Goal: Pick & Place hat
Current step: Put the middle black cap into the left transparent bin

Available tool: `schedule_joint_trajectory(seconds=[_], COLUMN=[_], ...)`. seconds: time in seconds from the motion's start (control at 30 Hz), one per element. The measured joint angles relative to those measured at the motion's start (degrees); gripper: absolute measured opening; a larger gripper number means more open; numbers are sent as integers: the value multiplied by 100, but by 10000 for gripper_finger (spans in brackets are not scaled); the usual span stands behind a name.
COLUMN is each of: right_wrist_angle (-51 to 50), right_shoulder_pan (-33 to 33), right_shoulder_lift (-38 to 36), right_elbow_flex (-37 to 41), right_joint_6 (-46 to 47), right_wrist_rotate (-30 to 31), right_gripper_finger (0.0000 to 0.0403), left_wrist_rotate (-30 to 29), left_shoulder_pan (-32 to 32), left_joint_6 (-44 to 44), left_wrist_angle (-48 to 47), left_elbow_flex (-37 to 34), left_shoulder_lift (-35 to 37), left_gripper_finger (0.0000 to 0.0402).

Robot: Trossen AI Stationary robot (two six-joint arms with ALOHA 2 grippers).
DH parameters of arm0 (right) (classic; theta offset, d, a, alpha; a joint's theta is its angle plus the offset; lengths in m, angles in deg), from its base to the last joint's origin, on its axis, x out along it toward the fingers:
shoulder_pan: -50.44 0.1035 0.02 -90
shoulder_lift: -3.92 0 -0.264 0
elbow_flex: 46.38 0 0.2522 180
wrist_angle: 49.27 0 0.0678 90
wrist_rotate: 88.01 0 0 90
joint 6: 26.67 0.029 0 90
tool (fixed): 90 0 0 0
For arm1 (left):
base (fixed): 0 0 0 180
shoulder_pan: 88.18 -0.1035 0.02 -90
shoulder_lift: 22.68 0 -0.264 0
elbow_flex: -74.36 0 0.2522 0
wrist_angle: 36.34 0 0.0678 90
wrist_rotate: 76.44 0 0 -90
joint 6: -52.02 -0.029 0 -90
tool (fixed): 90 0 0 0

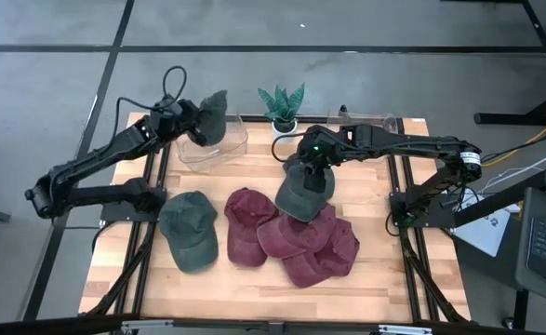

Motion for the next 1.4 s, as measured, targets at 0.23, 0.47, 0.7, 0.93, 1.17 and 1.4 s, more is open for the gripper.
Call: schedule_joint_trajectory(seconds=[0.23, 0.47, 0.7, 0.93, 1.17, 1.4], right_wrist_angle=[108, 123, 125, 125, 125, 127], right_shoulder_pan=[-1, -1, 0, -1, 1, -1], right_shoulder_lift=[0, 0, 0, 0, 0, 0], right_elbow_flex=[1, 2, 2, 2, 3, 4], right_joint_6=[-4, -11, -7, -15, -17, -20], right_wrist_rotate=[0, 0, 0, 0, 0, 0], right_gripper_finger=[222, 222, 222, 222, 222, 222], left_wrist_rotate=[188, 211, 184, -38, -273, -268], left_shoulder_pan=[-100, -100, -100, -100, -135, -212], left_joint_6=[448, 1058, 1366, 1352, 1211, 1199], left_wrist_angle=[602, 1133, 984, 823, 826, 871], left_elbow_flex=[-873, -1336, -1343, -1343, -1343, -1341], left_shoulder_lift=[-4, -9, -26, -27, -163, -629], left_gripper_finger=[3, 3, 4, 8, 14, 17])
